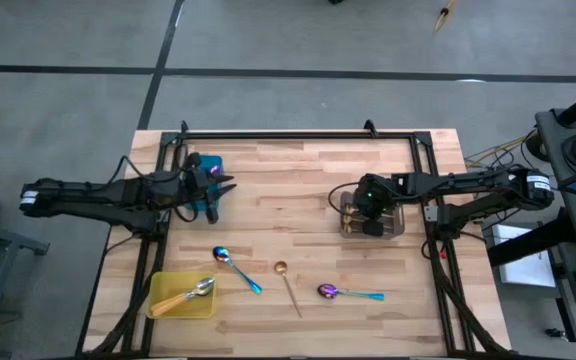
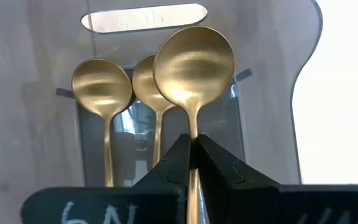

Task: Sort silverware by color (type)
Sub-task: Put the gold spoon into the black bin

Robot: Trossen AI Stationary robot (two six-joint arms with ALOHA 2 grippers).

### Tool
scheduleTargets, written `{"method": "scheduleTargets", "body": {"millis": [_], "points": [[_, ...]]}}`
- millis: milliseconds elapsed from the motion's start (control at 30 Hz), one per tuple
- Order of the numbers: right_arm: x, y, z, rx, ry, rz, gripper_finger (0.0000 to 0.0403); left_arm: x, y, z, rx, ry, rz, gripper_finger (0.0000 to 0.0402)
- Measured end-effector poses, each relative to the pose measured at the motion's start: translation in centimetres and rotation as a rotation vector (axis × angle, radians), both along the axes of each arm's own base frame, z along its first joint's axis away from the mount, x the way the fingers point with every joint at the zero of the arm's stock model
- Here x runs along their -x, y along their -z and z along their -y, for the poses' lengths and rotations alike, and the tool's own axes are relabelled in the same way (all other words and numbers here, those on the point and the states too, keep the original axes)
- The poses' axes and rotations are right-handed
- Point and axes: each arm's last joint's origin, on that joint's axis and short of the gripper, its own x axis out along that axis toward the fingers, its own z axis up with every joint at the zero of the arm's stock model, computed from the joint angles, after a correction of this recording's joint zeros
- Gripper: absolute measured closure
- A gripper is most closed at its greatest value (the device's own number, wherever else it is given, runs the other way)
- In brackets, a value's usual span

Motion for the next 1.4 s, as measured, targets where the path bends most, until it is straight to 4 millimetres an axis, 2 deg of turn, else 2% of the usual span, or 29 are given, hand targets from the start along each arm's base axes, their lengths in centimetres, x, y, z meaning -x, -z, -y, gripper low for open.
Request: {"method": "scheduleTargets", "body": {"millis": [1133, 1233, 1400], "points": [[0.02, -0.02, 0.10, 0.020, 0.035, -0.005, 0.0389, -0.51, -0.09, 0.00, -0.010, 0.003, 0.019, 0.0326], [0.01, -0.01, 0.10, 0.011, 0.056, -0.003, 0.0377, -0.60, -0.22, 0.00, -0.009, 0.003, 0.035, 0.0326], [0.02, -0.03, 0.15, 0.014, 0.091, -0.003, 0.0326, -0.61, -0.31, 0.00, 0.011, -0.002, 0.053, 0.0326]]}}
